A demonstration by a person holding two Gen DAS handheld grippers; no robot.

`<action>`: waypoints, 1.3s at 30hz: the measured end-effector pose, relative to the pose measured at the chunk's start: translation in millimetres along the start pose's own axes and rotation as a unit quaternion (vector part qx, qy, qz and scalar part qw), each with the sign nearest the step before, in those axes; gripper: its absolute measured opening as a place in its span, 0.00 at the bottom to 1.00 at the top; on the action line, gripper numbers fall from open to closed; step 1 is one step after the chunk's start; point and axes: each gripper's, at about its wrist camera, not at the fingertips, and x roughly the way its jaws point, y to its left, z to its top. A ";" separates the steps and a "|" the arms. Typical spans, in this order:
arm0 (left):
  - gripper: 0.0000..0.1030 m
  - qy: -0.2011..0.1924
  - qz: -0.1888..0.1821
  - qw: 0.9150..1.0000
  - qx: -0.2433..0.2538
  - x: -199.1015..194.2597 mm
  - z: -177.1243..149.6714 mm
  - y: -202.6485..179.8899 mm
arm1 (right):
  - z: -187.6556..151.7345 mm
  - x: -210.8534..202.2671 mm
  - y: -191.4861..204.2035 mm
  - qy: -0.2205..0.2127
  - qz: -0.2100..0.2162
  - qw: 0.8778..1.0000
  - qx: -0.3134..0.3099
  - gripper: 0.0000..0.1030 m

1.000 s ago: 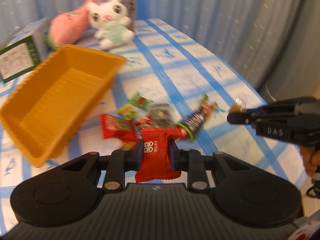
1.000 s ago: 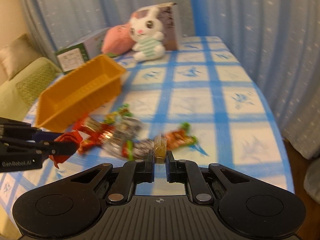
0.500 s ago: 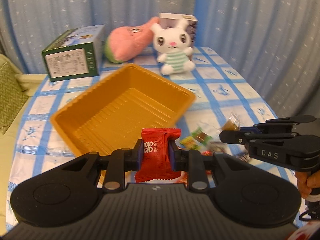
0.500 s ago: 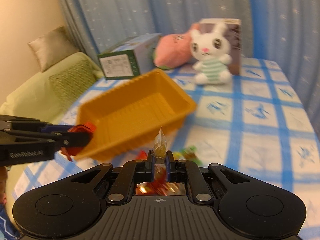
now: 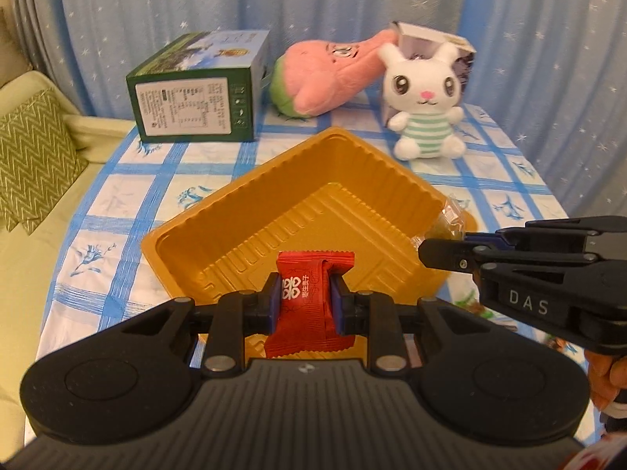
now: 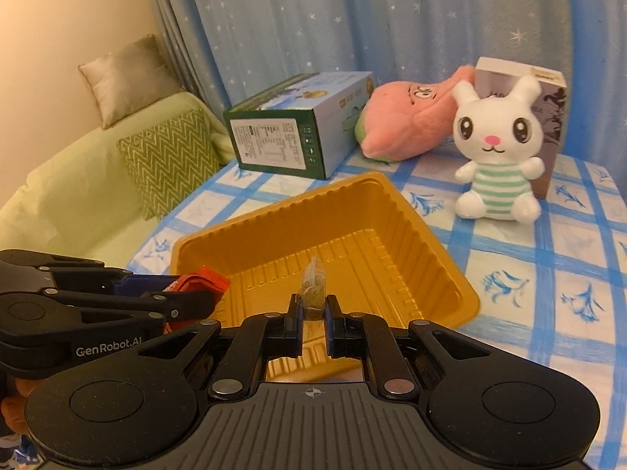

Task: Organize snacks
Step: 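Carry both candies over the orange tray and open both grippers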

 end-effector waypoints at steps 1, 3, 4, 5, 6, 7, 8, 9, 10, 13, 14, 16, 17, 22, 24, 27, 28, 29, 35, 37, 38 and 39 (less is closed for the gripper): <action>0.23 0.003 0.003 1.000 -0.002 4.8 0.4 1.6 | 0.9 5.6 -0.5 0.004 -0.002 1.000 -0.001 0.10; 0.23 0.013 0.007 1.000 -0.006 15.5 1.7 6.0 | 2.5 15.4 -1.2 0.012 -0.006 1.000 0.000 0.10; 0.23 0.016 0.007 1.000 -0.010 20.0 1.9 8.2 | 3.0 19.6 -1.9 0.014 -0.007 1.000 0.001 0.10; 0.23 0.020 0.007 1.000 -0.013 24.1 2.2 10.2 | 3.7 23.3 -1.9 0.016 -0.008 1.000 0.002 0.10; 0.24 0.026 0.007 0.999 -0.017 28.8 2.6 11.9 | 4.2 26.7 -2.2 0.018 -0.009 1.000 0.003 0.10; 0.24 0.029 0.008 0.999 -0.019 32.9 2.9 13.5 | 5.1 29.7 -2.3 0.020 -0.010 1.000 0.004 0.10; 0.24 0.030 0.009 0.999 -0.020 36.3 2.6 14.6 | 5.7 32.7 -2.6 0.022 -0.011 1.000 0.004 0.10; 0.24 0.033 0.011 0.999 -0.020 39.3 2.8 15.6 | 5.9 35.4 -2.8 0.024 -0.012 1.000 0.004 0.10; 0.24 0.036 0.012 0.999 -0.020 43.0 3.0 16.6 | 5.8 37.8 -3.0 0.025 -0.012 1.000 0.004 0.10; 0.24 0.042 0.010 0.999 -0.024 50.3 4.2 20.1 | 6.1 43.6 -3.1 0.030 -0.015 0.999 0.004 0.10; 0.24 0.042 0.009 0.999 -0.024 52.1 4.8 21.2 | 6.2 45.7 -3.7 0.032 -0.017 0.999 0.005 0.10; 0.24 0.041 0.009 0.999 -0.023 54.0 5.9 23.3 | 6.3 48.8 -4.4 0.035 -0.017 0.999 0.006 0.10; 0.24 0.042 0.008 0.999 -0.023 54.1 6.2 24.4 | 6.2 50.4 -4.2 0.037 -0.018 0.999 0.007 0.10; 0.24 0.042 0.007 0.999 -0.023 52.3 6.8 29.3 | 6.5 55.6 -3.7 0.042 -0.020 0.999 0.005 0.10; 0.24 0.042 0.007 0.999 -0.022 51.3 6.6 30.5 | 6.8 57.9 -3.1 0.044 -0.020 0.999 0.005 0.10; 0.24 0.041 0.006 0.999 -0.022 49.5 6.1 32.0 | 7.5 62.1 -2.0 0.048 -0.021 0.999 0.003 0.10; 0.24 0.040 0.005 0.999 -0.023 48.8 6.0 32.7 | 7.8 63.4 -1.5 0.049 -0.021 0.999 0.002 0.10; 0.24 0.040 0.005 0.999 -0.024 48.3 5.7 33.6 | 8.0 64.8 -0.6 0.050 -0.021 0.999 0.001 0.10; 0.25 0.042 0.008 0.999 -0.028 45.7 2.8 39.3 | 11.8 68.3 6.3 0.042 -0.029 0.999 -0.006 0.11; 0.26 0.040 0.009 0.999 -0.030 43.6 1.4 41.1 | 14.4 68.5 8.7 0.038 -0.035 0.999 -0.011 0.11; 0.27 0.040 0.009 0.999 -0.031 42.1 0.5 41.8 | 15.5 68.4 8.9 0.039 -0.035 0.999 -0.010 0.12; 0.29 0.039 0.009 0.999 -0.031 40.6 -0.1 42.0 | 15.8 67.2 8.6 0.038 -0.031 0.999 -0.008 0.14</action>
